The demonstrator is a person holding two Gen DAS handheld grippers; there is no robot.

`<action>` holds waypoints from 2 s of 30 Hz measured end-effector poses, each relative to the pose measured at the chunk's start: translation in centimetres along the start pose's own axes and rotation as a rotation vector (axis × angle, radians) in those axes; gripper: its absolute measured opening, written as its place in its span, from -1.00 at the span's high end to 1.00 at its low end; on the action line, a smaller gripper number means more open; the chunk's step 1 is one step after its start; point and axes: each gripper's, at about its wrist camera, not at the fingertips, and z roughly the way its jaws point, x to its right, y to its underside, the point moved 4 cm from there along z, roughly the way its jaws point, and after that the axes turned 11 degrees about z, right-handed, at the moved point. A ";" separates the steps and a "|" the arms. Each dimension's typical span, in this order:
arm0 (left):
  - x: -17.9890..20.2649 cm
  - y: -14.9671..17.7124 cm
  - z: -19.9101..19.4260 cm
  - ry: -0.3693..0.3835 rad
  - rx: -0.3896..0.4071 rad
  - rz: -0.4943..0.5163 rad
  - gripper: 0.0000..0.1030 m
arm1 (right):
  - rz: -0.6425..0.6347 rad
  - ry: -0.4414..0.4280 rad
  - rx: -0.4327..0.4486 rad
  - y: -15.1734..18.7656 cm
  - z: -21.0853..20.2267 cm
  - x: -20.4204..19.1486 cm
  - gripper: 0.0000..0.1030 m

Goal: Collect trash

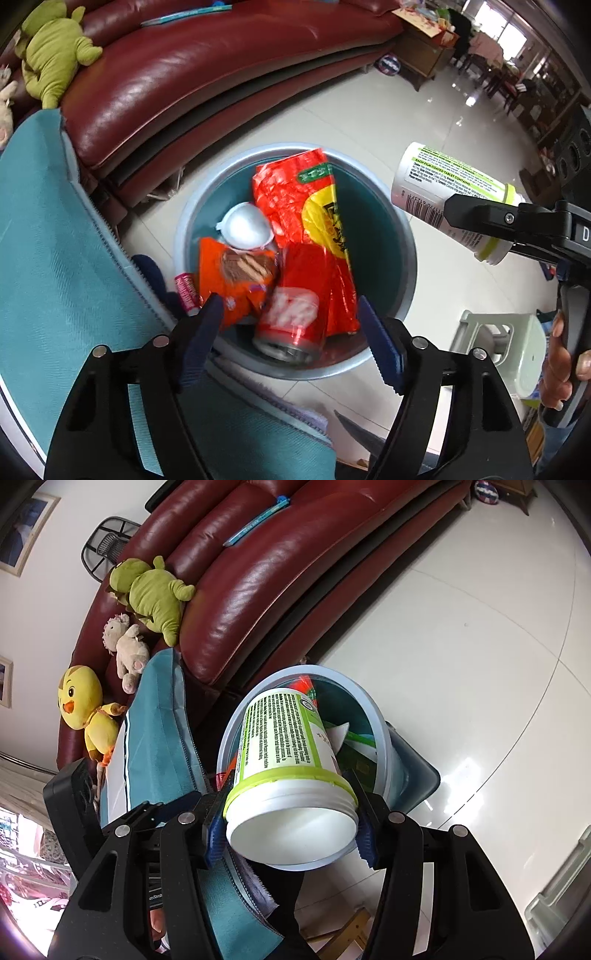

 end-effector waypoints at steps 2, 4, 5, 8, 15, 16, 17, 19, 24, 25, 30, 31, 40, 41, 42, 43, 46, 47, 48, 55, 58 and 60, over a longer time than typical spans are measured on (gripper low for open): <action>-0.4 0.4 -0.2 -0.003 -0.001 -0.011 -0.51 | -0.004 0.000 -0.008 0.2 0.3 -0.3 -0.03; -0.7 0.9 -0.4 -0.006 -0.005 -0.017 -0.58 | -0.010 -0.003 -0.017 0.3 0.7 -0.7 -0.03; -0.9 1.1 -0.6 -0.007 -0.004 -0.019 -0.59 | -0.016 -0.002 -0.020 0.4 0.8 -0.9 -0.03; -1.4 2.0 -1.2 -0.009 0.003 -0.031 -0.66 | -0.036 0.002 -0.029 0.3 1.4 -1.9 -0.03; -2.4 3.5 -2.5 -0.004 0.010 -0.068 -0.76 | -0.082 0.011 -0.046 0.0 3.2 -4.1 -0.03; -2.6 3.7 -2.7 -0.001 0.011 -0.076 -0.77 | -0.094 0.010 -0.048 0.0 3.6 -4.8 -0.03; -2.8 3.9 -2.9 0.001 0.013 -0.083 -0.77 | -0.103 0.010 -0.048 -0.1 3.8 -5.2 -0.03; -3.2 4.1 -3.2 0.005 0.021 -0.095 -0.77 | -0.124 0.011 -0.046 -0.4 4.3 -6.2 -0.03; -4.0 4.6 -3.5 0.010 0.027 -0.122 -0.78 | -0.161 0.025 -0.025 -0.7 4.9 -7.8 -0.37; -4.2 4.7 -3.6 0.012 0.029 -0.128 -0.79 | -0.157 0.024 -0.025 -0.8 4.9 -7.9 -0.37; -4.7 5.4 -3.7 0.024 0.032 -0.148 -0.79 | -0.125 0.042 -0.027 -0.7 4.7 -7.1 -0.41; -4.7 5.5 -3.7 0.025 0.034 -0.148 -0.79 | -0.120 0.051 -0.028 -0.5 4.6 -6.8 -0.42; -4.7 6.6 -4.9 0.022 0.047 -0.158 -0.79 | -0.103 0.087 -0.029 0.9 3.1 -5.7 -0.52; -4.8 6.8 -5.2 0.021 0.051 -0.160 -0.79 | -0.107 0.091 -0.031 1.3 2.9 -5.9 -0.54; -4.8 7.0 -5.5 0.018 0.057 -0.163 -0.79 | -0.109 0.091 -0.033 1.4 2.8 -5.9 -0.58; -4.8 7.1 -5.8 0.017 0.060 -0.166 -0.80 | -0.112 0.090 -0.034 1.8 2.5 -6.1 -0.59; -4.6 7.8 -6.7 0.005 0.070 -0.172 -0.85 | -0.127 0.090 -0.024 2.6 1.7 -6.6 -0.60; -4.6 8.0 -7.0 0.000 0.074 -0.173 -0.86 | -0.132 0.090 -0.021 2.9 1.5 -6.8 -0.61; -4.5 8.3 -7.4 -0.007 0.079 -0.173 -0.86 | -0.135 0.088 -0.019 3.1 1.3 -7.0 -0.63; -4.6 9.7 -9.0 -0.014 0.097 -0.201 -0.89 | -0.157 0.072 -0.012 5.2 -0.3 -8.0 -0.69; -4.6 10.2 -9.5 -0.022 0.103 -0.212 -0.89 | -0.170 0.077 -0.002 5.9 -1.0 -8.2 -0.71; -4.5 10.6 -10.0 -0.042 0.116 -0.214 -0.89 | -0.178 0.078 -0.001 6.2 -1.3 -8.4 -0.82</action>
